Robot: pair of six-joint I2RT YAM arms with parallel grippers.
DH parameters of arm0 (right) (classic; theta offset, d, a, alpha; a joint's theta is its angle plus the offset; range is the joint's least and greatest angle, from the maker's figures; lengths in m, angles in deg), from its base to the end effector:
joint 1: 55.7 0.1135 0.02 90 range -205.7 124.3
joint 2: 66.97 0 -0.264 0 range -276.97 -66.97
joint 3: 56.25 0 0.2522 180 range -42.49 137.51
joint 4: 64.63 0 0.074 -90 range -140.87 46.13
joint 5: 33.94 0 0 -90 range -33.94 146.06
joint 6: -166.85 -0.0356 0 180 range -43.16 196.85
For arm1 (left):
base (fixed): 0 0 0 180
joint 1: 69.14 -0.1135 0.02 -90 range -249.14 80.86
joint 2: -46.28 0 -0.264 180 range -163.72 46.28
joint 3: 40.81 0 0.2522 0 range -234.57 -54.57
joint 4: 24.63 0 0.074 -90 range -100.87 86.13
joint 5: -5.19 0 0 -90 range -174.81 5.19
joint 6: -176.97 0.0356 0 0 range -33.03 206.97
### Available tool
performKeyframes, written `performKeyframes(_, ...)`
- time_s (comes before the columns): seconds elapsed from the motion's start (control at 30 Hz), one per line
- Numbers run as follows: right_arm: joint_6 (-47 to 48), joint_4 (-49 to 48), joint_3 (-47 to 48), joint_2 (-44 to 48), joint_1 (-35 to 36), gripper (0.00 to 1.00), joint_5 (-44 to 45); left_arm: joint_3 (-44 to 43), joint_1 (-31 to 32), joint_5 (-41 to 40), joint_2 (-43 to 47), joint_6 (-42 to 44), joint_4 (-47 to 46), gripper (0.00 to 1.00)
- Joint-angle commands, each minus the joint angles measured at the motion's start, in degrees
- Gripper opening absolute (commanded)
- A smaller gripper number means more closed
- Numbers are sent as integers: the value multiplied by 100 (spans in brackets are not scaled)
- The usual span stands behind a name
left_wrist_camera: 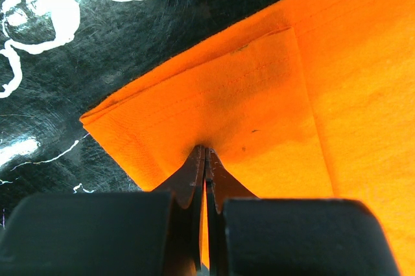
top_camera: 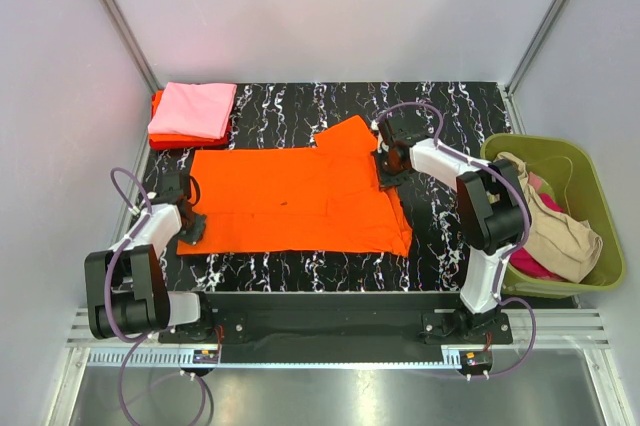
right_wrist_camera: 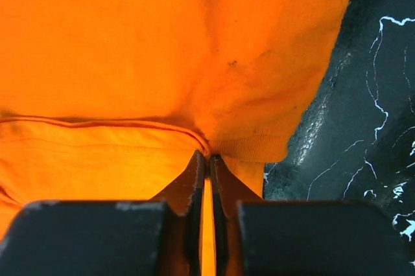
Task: Fold and stack the t-shirts
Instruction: Fold the tshirt
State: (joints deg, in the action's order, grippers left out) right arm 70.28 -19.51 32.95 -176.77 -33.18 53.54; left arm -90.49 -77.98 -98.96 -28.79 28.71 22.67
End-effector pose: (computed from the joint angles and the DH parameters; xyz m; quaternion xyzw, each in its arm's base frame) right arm 0.3602 0.1510 0.1733 -0.1402 0.9673 0.0736 0.1981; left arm 0.2083 0.0412 0.1568 -0.5577 0.8074 0.0482 0.1866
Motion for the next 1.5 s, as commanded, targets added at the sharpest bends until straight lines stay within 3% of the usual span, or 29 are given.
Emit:
performKeyframes(0.0,-38,-42,243,363,112,5,217,270,-100,-299,-307,139,294,1)
performKeyframes(0.13,68,-33,331,354,226,1,586,270,-109,-281,-307,139,293,1)
performKeyframes(0.53,235,-59,585,143,226,1,507,252,-100,-299,-342,148,294,1)
performKeyframes(0.6,287,-68,630,143,235,10,490,252,-91,-281,-359,157,302,1)
performKeyframes(0.73,261,-50,683,134,235,19,490,252,-100,-281,-316,175,320,1)
performKeyframes(0.8,121,98,709,187,235,33,533,209,-100,-316,-281,192,372,1)
performKeyframes(0.97,-1108,1257,1025,633,226,42,860,112,-162,-325,-271,227,460,2)
performKeyframes(1.1,-1689,1576,151,1494,217,44,-132,-274,-372,-386,-342,385,654,3)
performKeyframes(1.23,-1515,1567,-827,2539,217,42,-617,-661,-601,-668,-350,657,794,4)
performKeyframes(1.37,-1461,1461,-1514,2806,217,34,-959,-969,-610,-327,-316,719,830,6)
performKeyframes(1.47,-1628,1226,-1953,2823,217,34,-1337,-1031,-601,77,-289,728,830,7)
